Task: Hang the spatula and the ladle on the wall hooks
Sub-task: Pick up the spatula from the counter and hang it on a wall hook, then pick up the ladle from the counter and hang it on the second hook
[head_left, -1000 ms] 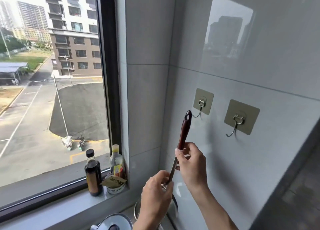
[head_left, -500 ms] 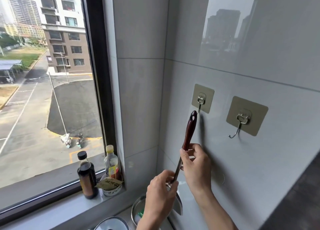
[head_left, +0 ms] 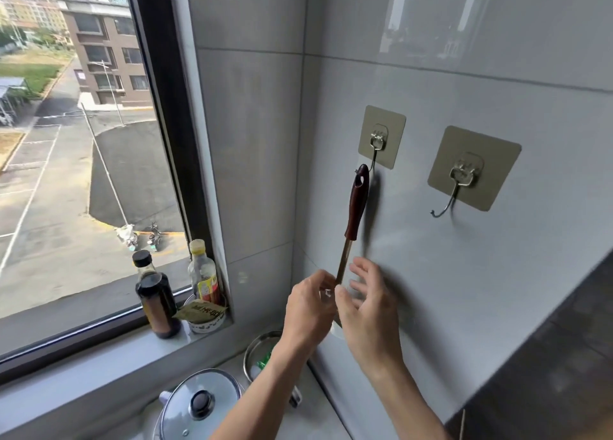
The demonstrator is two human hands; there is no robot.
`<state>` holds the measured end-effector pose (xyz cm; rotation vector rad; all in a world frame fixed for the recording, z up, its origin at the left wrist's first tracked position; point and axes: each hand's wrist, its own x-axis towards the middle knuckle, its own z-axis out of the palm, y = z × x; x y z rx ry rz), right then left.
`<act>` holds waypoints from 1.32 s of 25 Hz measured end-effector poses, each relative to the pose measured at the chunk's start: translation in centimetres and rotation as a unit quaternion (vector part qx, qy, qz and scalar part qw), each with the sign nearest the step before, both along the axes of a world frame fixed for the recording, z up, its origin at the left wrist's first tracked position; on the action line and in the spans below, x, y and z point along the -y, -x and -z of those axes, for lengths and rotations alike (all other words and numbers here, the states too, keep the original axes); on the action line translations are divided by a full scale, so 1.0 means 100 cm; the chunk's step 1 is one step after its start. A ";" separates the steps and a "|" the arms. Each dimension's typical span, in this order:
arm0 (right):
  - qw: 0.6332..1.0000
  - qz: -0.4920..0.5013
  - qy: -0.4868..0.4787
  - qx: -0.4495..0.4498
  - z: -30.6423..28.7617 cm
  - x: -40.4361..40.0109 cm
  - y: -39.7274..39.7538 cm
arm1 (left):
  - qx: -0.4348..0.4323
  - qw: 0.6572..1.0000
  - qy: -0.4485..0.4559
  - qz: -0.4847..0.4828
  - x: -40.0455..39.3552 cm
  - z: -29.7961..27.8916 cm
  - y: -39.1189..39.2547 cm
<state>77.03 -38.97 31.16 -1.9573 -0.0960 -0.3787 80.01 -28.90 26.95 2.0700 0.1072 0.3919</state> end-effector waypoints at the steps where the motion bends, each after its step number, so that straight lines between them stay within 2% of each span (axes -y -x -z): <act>1: 1.000 -0.004 0.003 0.001 0.006 0.004 0.005 | -0.003 1.000 -0.012 -0.006 0.001 0.002 -0.004; 6: 1.000 -0.013 0.013 -0.005 0.031 0.022 0.026 | 0.018 0.998 -0.061 -0.011 0.008 0.011 -0.013; 12: 0.999 -0.017 0.006 -0.033 0.056 0.027 0.055 | 0.010 0.999 -0.043 -0.025 -0.001 0.033 0.012; 17: 0.992 -0.064 0.014 -0.108 0.107 -0.010 0.113 | -0.134 0.988 0.028 -0.068 -0.059 0.126 0.150; 21: 0.971 -0.151 0.099 -0.155 0.159 -0.069 0.191 | -0.264 0.951 0.032 -0.158 -0.119 0.191 0.309; 23: 0.943 -0.221 0.162 -0.187 0.190 -0.110 0.248 | -0.304 0.926 0.033 -0.220 -0.150 0.215 0.391; 26: 0.869 -0.371 0.257 -0.200 0.228 -0.174 0.332 | -0.334 0.896 0.044 -0.290 -0.192 0.233 0.489; 30: 0.756 -0.540 0.362 -0.081 0.273 -0.245 0.421 | -0.382 0.878 0.056 -0.282 -0.230 0.245 0.576; 33: 0.683 -0.575 0.451 -0.018 0.299 -0.296 0.464 | -0.399 0.873 0.076 -0.268 -0.254 0.258 0.627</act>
